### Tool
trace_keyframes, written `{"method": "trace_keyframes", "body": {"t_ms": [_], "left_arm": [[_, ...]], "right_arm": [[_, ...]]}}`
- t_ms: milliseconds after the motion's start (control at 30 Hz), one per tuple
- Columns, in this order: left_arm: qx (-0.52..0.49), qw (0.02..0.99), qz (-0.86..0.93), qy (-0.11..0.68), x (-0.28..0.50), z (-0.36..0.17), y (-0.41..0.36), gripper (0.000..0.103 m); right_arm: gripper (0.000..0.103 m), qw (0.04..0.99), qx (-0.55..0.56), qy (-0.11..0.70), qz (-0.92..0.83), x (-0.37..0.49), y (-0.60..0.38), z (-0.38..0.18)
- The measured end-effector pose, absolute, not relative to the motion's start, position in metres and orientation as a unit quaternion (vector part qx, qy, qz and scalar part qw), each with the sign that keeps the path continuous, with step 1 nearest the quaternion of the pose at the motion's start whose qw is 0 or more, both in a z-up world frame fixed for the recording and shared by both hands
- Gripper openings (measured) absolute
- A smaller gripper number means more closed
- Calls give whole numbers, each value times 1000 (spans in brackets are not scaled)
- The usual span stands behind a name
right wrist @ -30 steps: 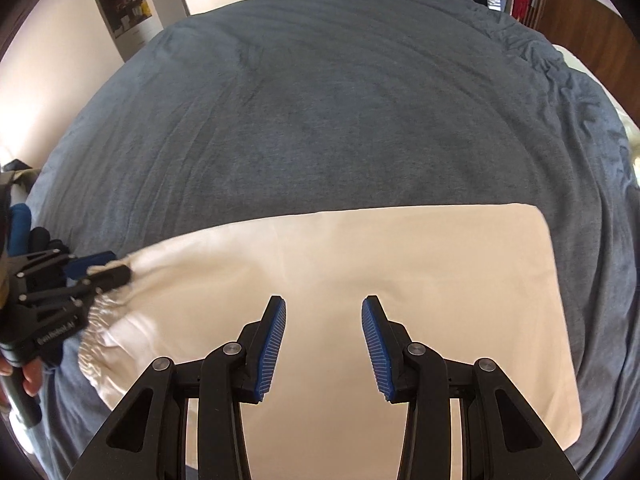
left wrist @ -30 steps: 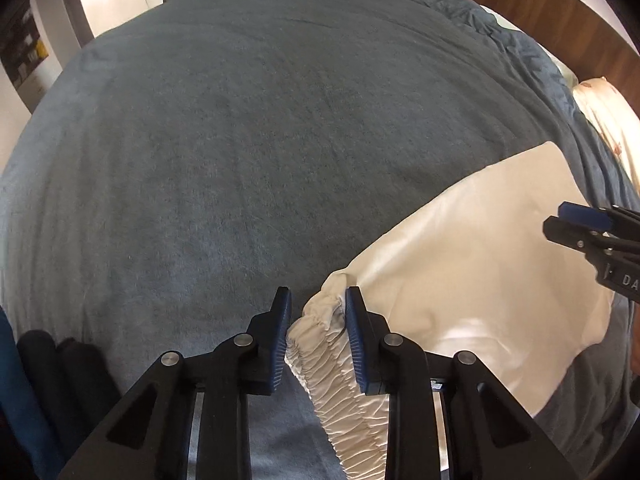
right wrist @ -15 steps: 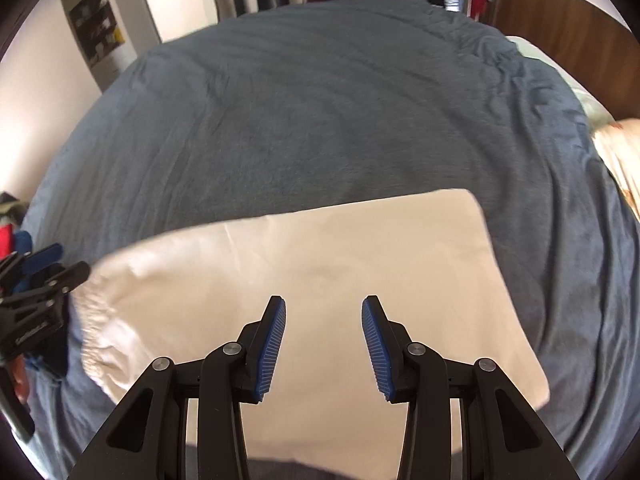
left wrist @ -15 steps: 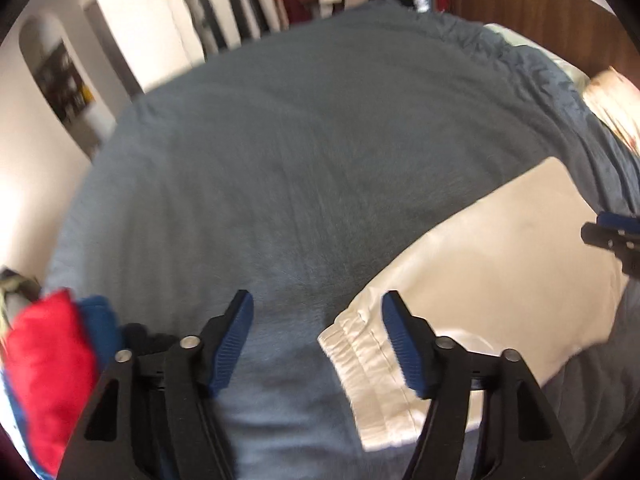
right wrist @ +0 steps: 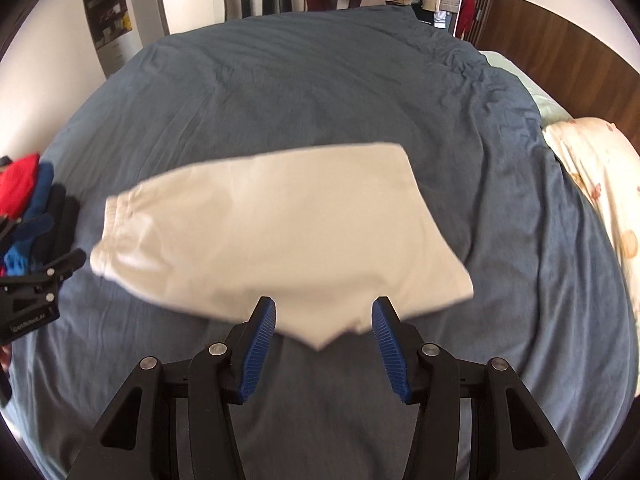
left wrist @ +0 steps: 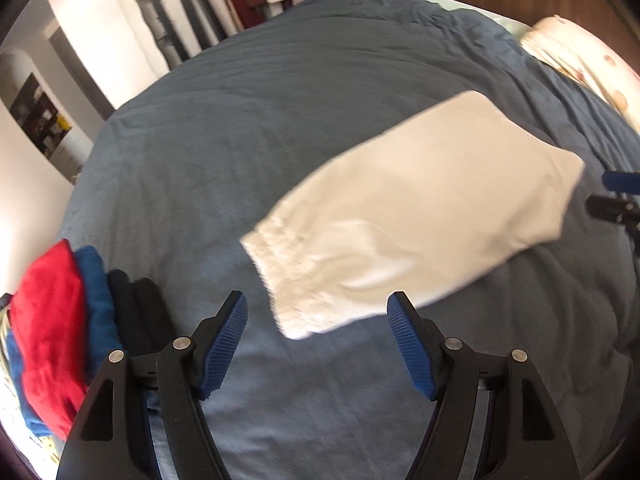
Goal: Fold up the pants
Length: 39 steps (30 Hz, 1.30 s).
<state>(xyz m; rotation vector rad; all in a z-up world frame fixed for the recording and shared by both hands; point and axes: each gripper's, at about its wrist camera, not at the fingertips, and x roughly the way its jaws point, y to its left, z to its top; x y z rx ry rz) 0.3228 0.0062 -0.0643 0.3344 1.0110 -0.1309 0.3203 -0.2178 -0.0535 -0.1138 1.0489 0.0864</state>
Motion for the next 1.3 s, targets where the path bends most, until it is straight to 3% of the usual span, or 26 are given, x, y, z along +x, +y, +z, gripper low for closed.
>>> {"method": "trace_keyframes", "body": {"t_ms": [367,533,933,1300], "left_arm": [[214,859,-53,462,305,-91,-15,71],[235,870,-80,427,313,-75,-42,71],[277,865,-208,363,416,-37,-141,71],[335,811,-288,383,509,-89,-238,71]], "right_arm": [[51,855,-53,511,64,297,-236,-106],[51,875,32,483,-18,296,-276,-101],[51,877,196,431,-80,300,-346,-91],[48,842,298,438,-97,321,-377,-126]]}}
